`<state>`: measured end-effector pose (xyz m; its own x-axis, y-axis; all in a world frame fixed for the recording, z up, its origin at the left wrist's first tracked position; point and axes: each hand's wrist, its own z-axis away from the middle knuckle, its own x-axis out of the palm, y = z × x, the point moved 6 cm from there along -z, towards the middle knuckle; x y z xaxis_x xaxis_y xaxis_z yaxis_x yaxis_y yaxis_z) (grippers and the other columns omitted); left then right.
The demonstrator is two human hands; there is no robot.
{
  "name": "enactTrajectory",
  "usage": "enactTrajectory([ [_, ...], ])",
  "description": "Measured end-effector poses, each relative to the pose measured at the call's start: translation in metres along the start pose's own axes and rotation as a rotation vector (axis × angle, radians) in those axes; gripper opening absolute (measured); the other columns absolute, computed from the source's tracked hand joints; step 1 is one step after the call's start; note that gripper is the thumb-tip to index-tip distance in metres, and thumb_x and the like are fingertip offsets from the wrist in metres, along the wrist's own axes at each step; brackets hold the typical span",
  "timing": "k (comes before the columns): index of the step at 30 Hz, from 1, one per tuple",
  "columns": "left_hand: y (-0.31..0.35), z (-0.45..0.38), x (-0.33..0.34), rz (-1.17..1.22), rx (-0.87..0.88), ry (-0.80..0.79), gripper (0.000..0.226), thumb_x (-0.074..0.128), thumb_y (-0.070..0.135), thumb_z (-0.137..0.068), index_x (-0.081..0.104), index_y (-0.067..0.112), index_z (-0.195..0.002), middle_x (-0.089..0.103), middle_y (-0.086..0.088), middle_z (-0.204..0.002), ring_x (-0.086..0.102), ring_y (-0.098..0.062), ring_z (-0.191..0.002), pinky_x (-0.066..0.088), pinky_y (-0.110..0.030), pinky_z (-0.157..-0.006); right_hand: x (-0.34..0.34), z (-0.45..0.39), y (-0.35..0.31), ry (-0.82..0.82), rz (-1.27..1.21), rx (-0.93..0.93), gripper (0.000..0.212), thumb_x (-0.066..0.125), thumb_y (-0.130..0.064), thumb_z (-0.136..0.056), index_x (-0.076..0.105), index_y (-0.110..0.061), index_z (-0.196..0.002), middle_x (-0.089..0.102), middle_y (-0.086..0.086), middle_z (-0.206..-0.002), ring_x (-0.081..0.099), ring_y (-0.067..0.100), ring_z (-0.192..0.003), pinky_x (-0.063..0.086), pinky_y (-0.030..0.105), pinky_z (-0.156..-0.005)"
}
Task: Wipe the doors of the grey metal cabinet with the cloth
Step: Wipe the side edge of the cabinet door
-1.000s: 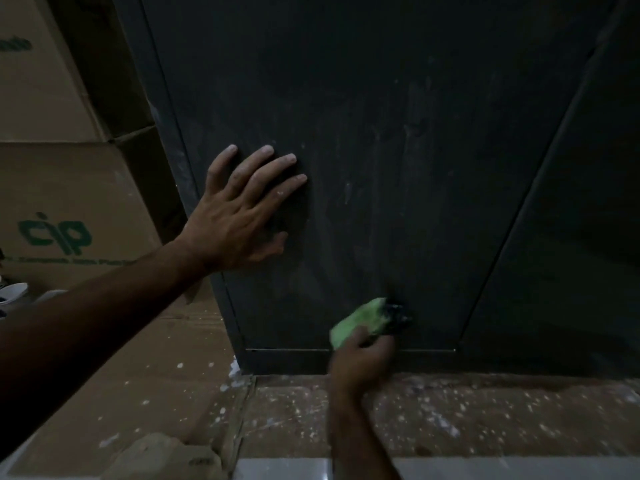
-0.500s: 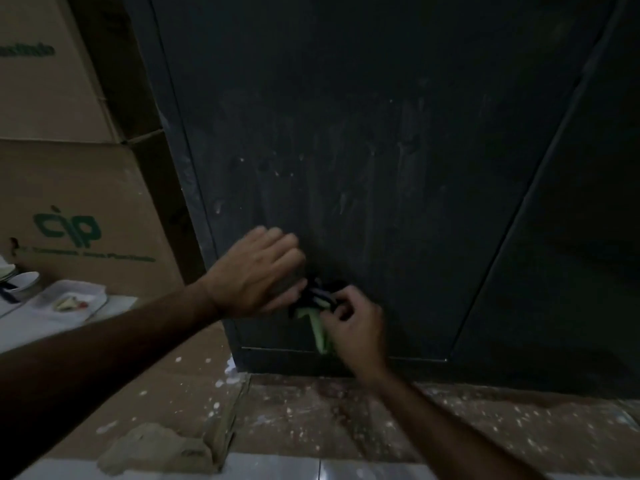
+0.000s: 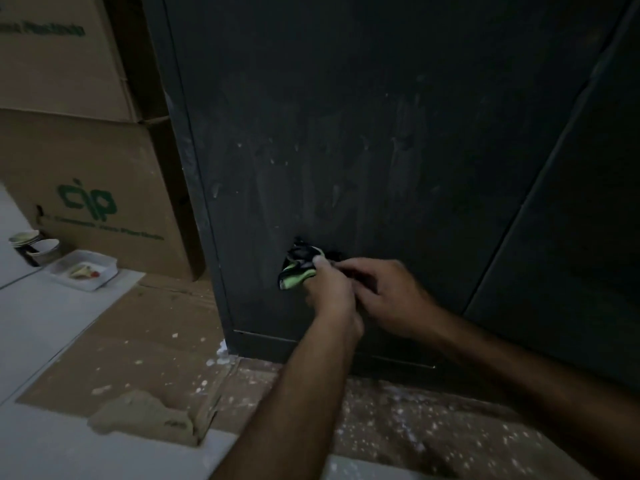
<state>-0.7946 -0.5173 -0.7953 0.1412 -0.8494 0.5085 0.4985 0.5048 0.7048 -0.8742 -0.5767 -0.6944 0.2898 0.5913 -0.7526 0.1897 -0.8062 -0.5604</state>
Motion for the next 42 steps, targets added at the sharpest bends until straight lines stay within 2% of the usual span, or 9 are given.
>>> enactTrajectory([
  [4,0.003,-0.013,-0.027,-0.099,0.120,0.349,0.069,0.044,0.047,-0.105,0.040,-0.002,-0.153,0.031,-0.027,-0.164,0.042,-0.045,-0.144,0.040,-0.051,-0.117,-0.020,0.021,0.023,0.123,0.039,0.033,0.018,0.065,-0.022,-0.096,0.072,-0.026,-0.113,0.071,-0.015,-0.102,0.065,-0.001,-0.094,0.058,0.029,-0.083],
  [8,0.025,-0.054,-0.117,-0.107,0.072,0.617,0.060,0.034,0.042,-0.110,0.039,0.000,-0.153,0.038,-0.025,-0.162,0.045,-0.043,-0.143,0.041,-0.047,-0.116,-0.024,0.031,0.035,0.118,0.105,0.010,0.012,0.065,-0.025,-0.095,0.072,-0.027,-0.105,0.068,-0.014,-0.096,0.064,0.001,-0.086,0.058,0.035,-0.078],
  [14,0.031,-0.104,-0.178,-0.122,0.190,0.598,0.058,0.038,0.039,-0.112,0.045,-0.004,-0.151,0.045,-0.027,-0.157,0.046,-0.044,-0.141,0.037,-0.046,-0.118,-0.076,0.031,0.061,0.314,0.058,0.092,0.009,0.066,-0.024,-0.094,0.069,-0.032,-0.097,0.069,-0.013,-0.082,0.068,0.004,-0.075,0.061,0.039,-0.068],
  [19,-0.047,-0.101,-0.160,-0.078,-0.061,0.301,0.045,0.031,0.038,-0.113,0.050,0.015,-0.079,0.064,-0.014,-0.071,0.053,-0.031,-0.074,0.052,-0.038,-0.075,-0.081,0.025,0.056,0.293,0.047,0.064,0.006,0.062,-0.033,-0.089,0.063,-0.027,-0.087,0.070,-0.007,-0.070,0.070,0.008,-0.064,0.060,0.045,-0.061],
  [25,0.058,-0.083,-0.147,-0.259,0.329,0.514,0.054,0.036,0.035,-0.112,0.046,-0.001,-0.151,0.050,-0.022,-0.155,0.048,-0.039,-0.142,0.040,-0.042,-0.112,-0.081,0.033,0.068,0.202,0.097,0.134,0.002,0.066,-0.028,-0.091,0.067,-0.028,-0.090,0.069,-0.008,-0.072,0.068,0.008,-0.067,0.060,0.046,-0.065],
  [28,0.051,-0.047,-0.107,-0.422,0.569,0.421,0.060,0.045,0.030,-0.111,0.030,-0.003,-0.160,0.035,-0.026,-0.164,0.033,-0.040,-0.152,0.029,-0.040,-0.121,-0.083,0.035,0.069,0.207,0.112,0.142,0.002,0.067,-0.026,-0.092,0.068,-0.027,-0.091,0.069,-0.010,-0.073,0.068,0.007,-0.067,0.060,0.044,-0.066],
  [34,0.051,-0.066,-0.142,-0.359,0.330,0.484,0.052,0.034,0.027,-0.114,0.042,-0.012,-0.148,0.045,-0.035,-0.153,0.047,-0.046,-0.140,0.039,-0.045,-0.114,-0.094,0.039,0.041,0.314,0.393,-0.097,0.007,0.064,-0.025,-0.094,0.068,-0.021,-0.098,0.066,-0.005,-0.087,0.060,0.009,-0.076,0.055,0.036,-0.067],
  [40,0.090,0.003,-0.048,-0.611,1.050,0.244,0.075,0.046,0.028,-0.106,0.011,-0.004,-0.164,0.001,-0.023,-0.174,-0.011,-0.031,-0.159,-0.018,-0.008,-0.116,-0.118,0.054,0.033,0.586,0.860,-0.285,0.056,0.058,-0.034,-0.091,0.055,-0.011,-0.142,0.035,0.020,-0.157,0.030,0.040,-0.146,0.026,0.060,-0.115],
  [42,0.065,0.024,-0.026,-0.816,1.294,0.096,0.081,0.055,0.016,-0.104,0.006,0.008,-0.168,-0.012,-0.014,-0.175,-0.028,-0.025,-0.155,-0.018,-0.018,-0.120,-0.113,0.048,0.045,0.541,0.921,-0.191,0.068,0.057,-0.039,-0.092,0.040,-0.013,-0.153,0.016,0.020,-0.167,0.013,0.041,-0.154,0.011,0.065,-0.122],
])
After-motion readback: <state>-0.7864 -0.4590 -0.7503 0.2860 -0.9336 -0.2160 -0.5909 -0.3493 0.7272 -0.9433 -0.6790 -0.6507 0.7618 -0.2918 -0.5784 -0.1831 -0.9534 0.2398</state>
